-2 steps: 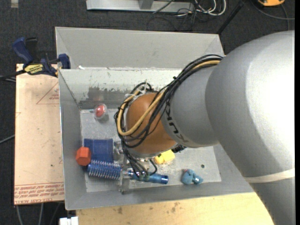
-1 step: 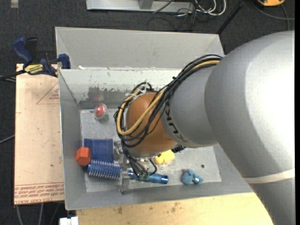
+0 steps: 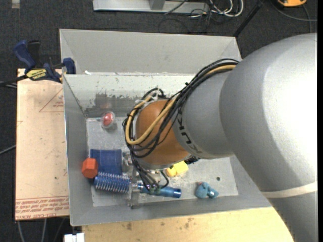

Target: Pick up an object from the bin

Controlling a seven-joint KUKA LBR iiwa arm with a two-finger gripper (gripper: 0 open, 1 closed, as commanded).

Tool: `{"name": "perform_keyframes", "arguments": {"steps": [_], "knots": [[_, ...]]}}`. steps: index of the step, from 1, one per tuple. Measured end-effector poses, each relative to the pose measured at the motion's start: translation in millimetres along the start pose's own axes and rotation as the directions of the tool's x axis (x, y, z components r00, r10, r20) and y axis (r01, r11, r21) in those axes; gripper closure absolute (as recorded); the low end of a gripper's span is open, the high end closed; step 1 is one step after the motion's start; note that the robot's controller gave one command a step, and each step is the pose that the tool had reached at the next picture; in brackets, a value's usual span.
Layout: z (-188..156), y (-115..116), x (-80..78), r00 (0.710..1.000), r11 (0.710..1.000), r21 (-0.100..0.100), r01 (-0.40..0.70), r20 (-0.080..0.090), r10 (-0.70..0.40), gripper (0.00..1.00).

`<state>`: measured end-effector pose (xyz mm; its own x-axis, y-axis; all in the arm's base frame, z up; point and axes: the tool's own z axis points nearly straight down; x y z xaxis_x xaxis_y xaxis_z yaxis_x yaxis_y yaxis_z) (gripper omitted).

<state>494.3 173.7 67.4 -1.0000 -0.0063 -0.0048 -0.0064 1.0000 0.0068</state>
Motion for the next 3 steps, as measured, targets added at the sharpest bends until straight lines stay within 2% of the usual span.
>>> {"name": "perform_keyframes", "arguments": {"steps": [1, 2, 3], "knots": [[0, 0, 0.3, 1.000, 1.000, 0.000, 0.000, -0.001, 0.000, 1.00], [-60, 1, -1.2, 1.000, 1.000, 0.004, 0.000, -0.001, 0.000, 1.00], [-97, 2, -2.3, 1.000, 1.000, 0.004, -0.001, -0.001, 0.001, 1.00]]}}
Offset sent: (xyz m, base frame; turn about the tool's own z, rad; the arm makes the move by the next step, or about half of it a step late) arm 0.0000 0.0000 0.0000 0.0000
